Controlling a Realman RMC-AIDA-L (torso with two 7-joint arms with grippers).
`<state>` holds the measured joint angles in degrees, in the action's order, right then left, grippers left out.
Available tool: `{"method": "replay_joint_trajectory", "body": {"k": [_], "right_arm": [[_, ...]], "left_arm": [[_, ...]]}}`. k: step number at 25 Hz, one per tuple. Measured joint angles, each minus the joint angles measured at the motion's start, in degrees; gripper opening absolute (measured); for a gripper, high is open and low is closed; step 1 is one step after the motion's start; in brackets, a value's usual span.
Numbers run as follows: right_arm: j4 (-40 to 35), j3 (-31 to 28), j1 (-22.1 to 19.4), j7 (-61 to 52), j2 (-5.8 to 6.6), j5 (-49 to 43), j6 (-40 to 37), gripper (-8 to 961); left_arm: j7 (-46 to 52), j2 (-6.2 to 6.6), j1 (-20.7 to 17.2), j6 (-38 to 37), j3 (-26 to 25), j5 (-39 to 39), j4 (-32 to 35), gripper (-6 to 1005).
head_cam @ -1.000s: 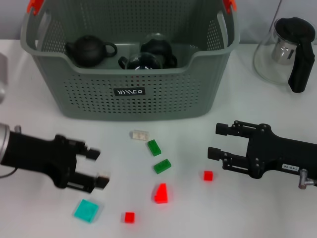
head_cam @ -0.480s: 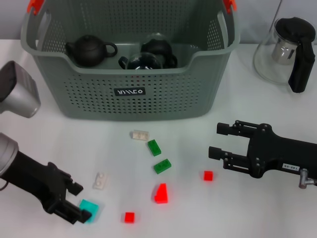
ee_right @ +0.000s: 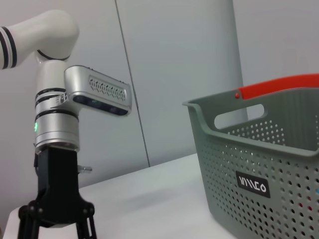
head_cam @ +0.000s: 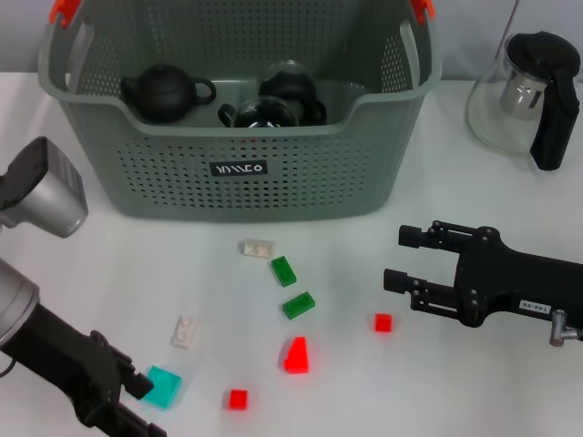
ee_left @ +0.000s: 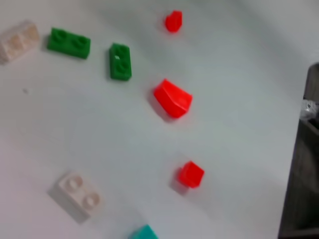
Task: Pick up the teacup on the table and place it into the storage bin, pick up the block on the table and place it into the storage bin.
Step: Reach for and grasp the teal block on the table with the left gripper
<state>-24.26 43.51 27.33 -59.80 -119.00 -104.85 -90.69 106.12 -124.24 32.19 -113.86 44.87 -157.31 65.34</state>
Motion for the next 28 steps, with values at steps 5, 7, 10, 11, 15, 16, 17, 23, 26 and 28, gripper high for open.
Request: {"method": "replay_joint_trajectory", "body": {"k": [5,7,10,11,15,16,17,23,26,28], "right_arm": [[0.0,0.0,-0.2,0.1,0.00,0.0,0.1,682],[0.0,0.0,-0.2,0.1,0.00,0.0,0.1,681],[0.0,0.0,-0.3,0.1,0.00,0.0,0.1,681],[0.0,0.0,-0.4,0.1,0.00,0.0,0.1,681],[0.0,0.0,-0.5,0.1,0.03,0.0,0.1,681],[0.0,0.0,-0.5,0.1,0.05,0.0,0.0,681],[0.0,0.0,-0.5,0.1,0.08,0.0,0.0,681],[0.0,0.0,-0.7,0.0,0.09,0.0,-0.2,683],[0.0,0.0,-0.7,0.0,0.09,0.0,-0.3,683],[0.0,0.0,-0.7,-0.1,0.09,0.0,-0.3,683]], "left_arm": [[0.3,-0.09,0.1,-0.3,0.8,-1.1,-1.1,777],[0.4,-0.11,0.1,0.0,0.9,-1.5,-2.1,776],[0.7,-0.10,0.4,1.3,1.1,-2.1,-4.2,775],[0.7,-0.09,0.5,1.6,1.1,-2.3,-4.7,775],[0.9,-0.06,0.7,4.5,1.4,-2.5,-7.1,771],[0.9,-0.05,0.7,4.9,1.4,-2.5,-7.5,770],[0.9,-0.04,0.7,5.3,1.4,-2.5,-7.9,769],[1.1,-0.04,0.7,7.6,1.3,-2.6,-9.0,765],[1.1,-0.04,0.8,8.9,1.0,-1.8,-8.9,764],[1.2,-0.04,0.9,9.9,0.9,-1.4,-8.7,763]]}}
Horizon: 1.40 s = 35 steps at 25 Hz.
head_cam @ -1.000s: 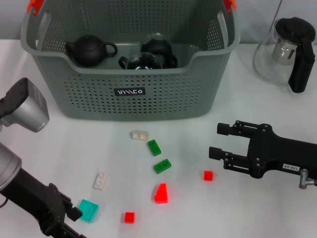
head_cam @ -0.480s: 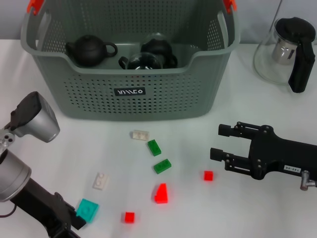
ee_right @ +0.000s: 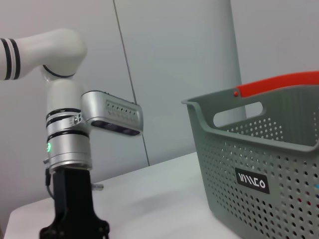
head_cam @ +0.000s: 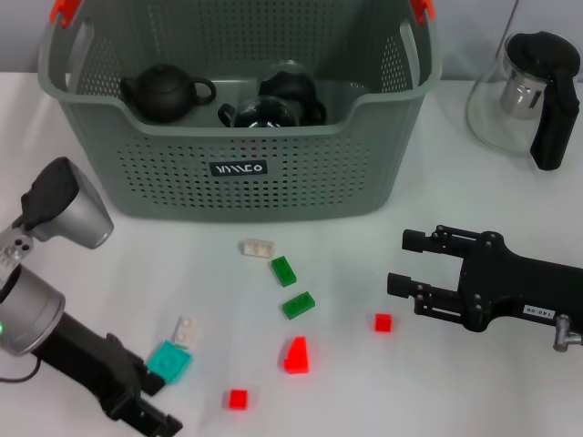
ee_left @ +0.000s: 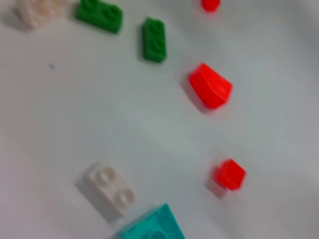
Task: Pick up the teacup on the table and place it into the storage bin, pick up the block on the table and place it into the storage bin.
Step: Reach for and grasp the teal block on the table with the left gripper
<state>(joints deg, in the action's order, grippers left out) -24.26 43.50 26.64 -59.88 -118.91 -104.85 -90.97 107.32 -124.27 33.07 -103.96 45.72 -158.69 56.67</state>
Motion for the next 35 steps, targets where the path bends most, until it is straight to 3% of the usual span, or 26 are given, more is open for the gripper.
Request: {"method": "replay_joint_trajectory", "body": {"k": [20,27,35], "right_arm": [[0.0,0.0,0.4,-0.1,0.00,0.0,0.2,684],[0.0,-0.4,0.7,-0.2,0.05,0.0,0.2,684],[0.0,-0.4,0.9,-0.2,0.06,0.0,0.1,683]], "left_arm": [[1.6,0.04,3.5,9.1,0.5,5.7,-0.6,760],[1.8,-0.44,-2.1,9.8,-0.6,13.1,7.0,758],[1.3,-0.56,-3.6,14.3,0.0,14.2,3.5,752]]}}
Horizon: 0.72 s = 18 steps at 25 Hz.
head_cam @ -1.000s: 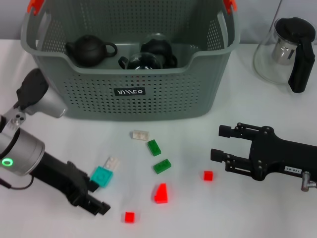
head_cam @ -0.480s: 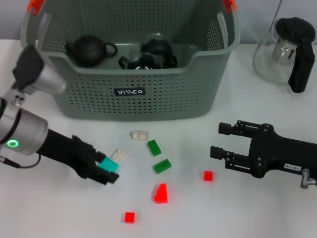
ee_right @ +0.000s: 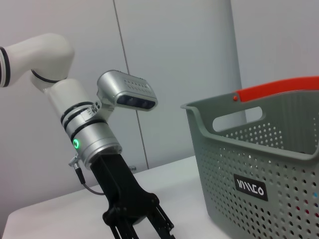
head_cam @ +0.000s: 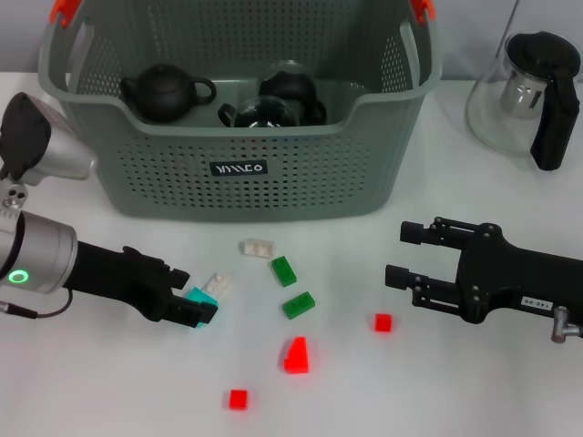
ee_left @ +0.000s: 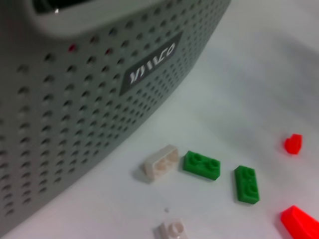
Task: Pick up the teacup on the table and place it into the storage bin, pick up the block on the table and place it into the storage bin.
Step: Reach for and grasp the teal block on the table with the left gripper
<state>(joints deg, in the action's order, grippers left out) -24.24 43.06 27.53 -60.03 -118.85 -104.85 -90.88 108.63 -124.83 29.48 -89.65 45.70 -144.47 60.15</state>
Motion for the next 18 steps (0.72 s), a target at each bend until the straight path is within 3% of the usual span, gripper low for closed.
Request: {"method": "replay_joint_trajectory", "body": {"k": [18], "right_arm": [[0.0,0.0,-0.4,0.1,0.03,0.0,0.4,683]], "left_arm": [[-4.2,0.06,0.3,6.2,4.0,-1.7,-2.2,749]]}}
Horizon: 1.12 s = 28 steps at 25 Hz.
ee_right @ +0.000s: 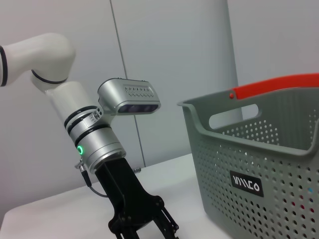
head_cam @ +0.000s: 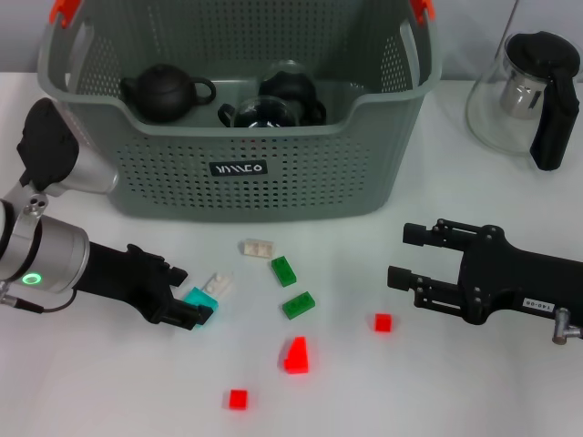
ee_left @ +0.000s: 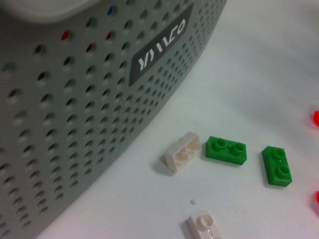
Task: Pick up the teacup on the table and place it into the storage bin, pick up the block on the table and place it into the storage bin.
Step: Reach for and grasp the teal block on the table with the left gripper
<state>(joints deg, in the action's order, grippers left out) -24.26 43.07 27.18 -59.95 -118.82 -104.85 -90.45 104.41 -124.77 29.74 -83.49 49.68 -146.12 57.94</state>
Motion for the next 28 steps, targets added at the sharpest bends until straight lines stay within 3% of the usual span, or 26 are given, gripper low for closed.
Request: {"method": "replay_joint_trajectory", "body": {"k": [10,28], "right_arm": [[-0.1,0.0,0.0,0.1,0.00,0.0,0.0,684],[-0.3,0.0,-0.2,-0.1,0.05,0.0,-0.3,684]], "left_arm": [[0.1,-0.04,0.1,1.3,2.7,-0.1,-0.5,750],[0.3,-0.03,-0.3,3.4,2.1,-1.0,1.7,750]]}}
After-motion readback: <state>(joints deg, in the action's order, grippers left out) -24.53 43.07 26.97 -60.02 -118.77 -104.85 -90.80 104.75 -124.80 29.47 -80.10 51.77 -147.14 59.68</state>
